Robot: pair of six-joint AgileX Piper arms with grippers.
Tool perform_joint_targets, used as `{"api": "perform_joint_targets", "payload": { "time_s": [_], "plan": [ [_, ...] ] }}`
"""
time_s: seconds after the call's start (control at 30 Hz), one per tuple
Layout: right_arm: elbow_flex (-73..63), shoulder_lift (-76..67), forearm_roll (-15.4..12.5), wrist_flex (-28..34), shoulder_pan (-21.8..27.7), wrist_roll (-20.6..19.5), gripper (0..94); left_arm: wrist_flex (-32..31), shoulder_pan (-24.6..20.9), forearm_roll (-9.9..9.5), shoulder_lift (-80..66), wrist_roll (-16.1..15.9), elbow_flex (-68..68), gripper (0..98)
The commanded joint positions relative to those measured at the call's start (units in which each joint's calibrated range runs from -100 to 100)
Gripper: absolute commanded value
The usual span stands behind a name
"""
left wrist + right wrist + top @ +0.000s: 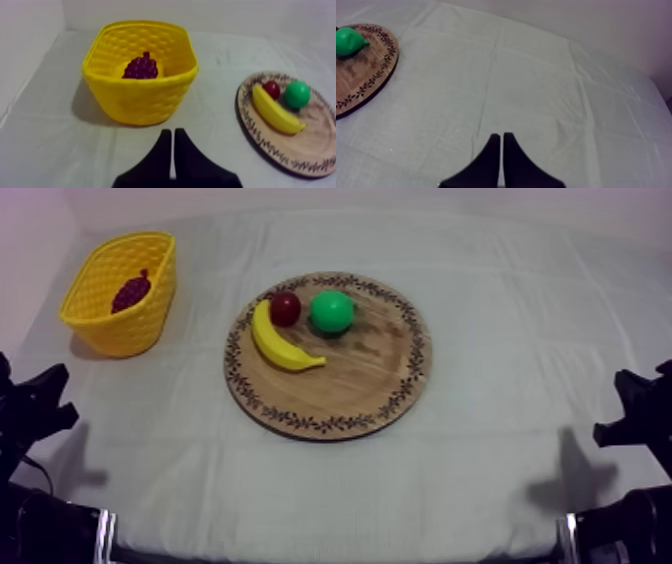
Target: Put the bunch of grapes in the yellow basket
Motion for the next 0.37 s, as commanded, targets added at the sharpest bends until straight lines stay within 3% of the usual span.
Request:
{"api": "perform_joint_targets", "payload": {
  "time_s": [0.0,0.33],
  "plan": [
    [-0.04,0.0,-0.02,0.0,0.02,0.0,0.3,-1.93,0.08,-0.14,-0.84,1.46,0.72,0.0],
    [-0.04,0.0,-0.02,0.0,0.02,-0.01,0.3,-4.53,0.2,-0.42,-1.56,2.46,1.75,0.0]
  ]
}}
